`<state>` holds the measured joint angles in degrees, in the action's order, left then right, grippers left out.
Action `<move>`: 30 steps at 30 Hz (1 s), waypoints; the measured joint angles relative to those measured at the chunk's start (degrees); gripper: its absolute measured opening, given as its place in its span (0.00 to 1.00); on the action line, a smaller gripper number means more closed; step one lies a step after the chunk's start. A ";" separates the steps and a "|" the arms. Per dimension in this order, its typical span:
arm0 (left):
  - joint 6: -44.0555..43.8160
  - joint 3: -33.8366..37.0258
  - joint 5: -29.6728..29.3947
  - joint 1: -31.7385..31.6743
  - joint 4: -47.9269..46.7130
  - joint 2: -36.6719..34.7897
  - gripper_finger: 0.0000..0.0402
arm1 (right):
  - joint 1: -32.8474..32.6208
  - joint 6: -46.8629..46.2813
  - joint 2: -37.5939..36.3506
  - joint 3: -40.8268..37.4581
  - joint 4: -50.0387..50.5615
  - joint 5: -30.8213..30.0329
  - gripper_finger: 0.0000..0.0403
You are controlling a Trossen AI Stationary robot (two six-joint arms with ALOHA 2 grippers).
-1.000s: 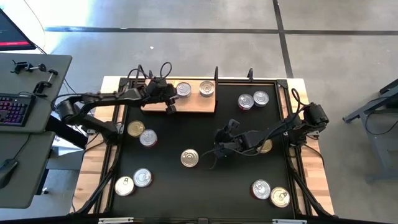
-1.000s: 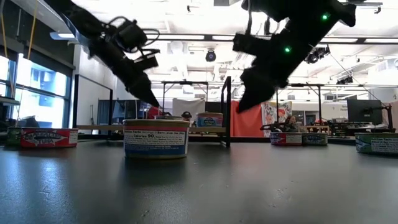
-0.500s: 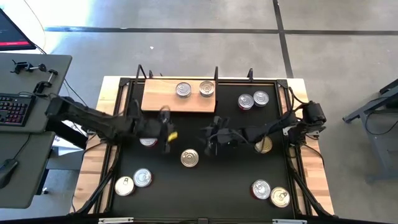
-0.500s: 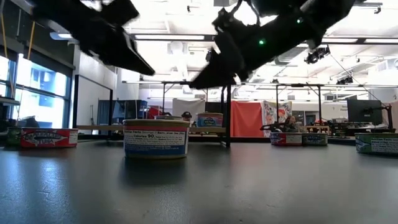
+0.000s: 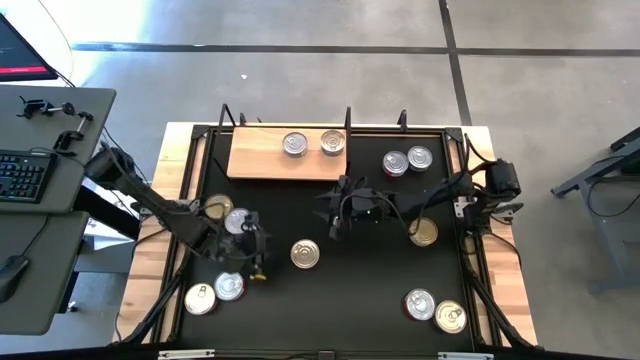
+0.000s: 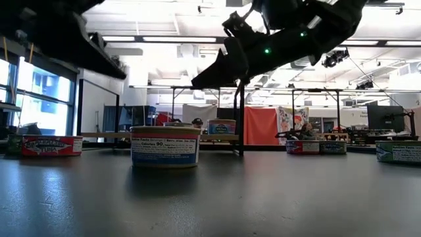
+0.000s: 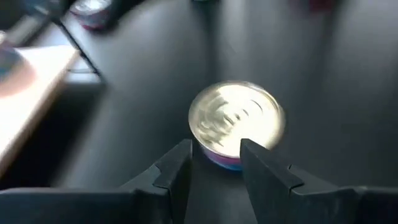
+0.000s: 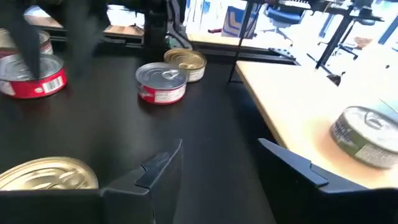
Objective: Stack canned seafood by type on shelf
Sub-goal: Put the red tuna can on the shelf
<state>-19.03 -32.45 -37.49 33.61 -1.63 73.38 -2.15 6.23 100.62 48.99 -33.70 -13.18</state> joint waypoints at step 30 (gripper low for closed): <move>-29.76 -1.72 2.11 0.85 -39.98 0.61 0.31 | 0.30 -10.35 0.95 0.01 15.42 5.31 0.48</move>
<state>-48.80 -34.18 -35.38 34.46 -41.62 73.98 -1.85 -4.12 101.57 49.00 -18.28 -7.87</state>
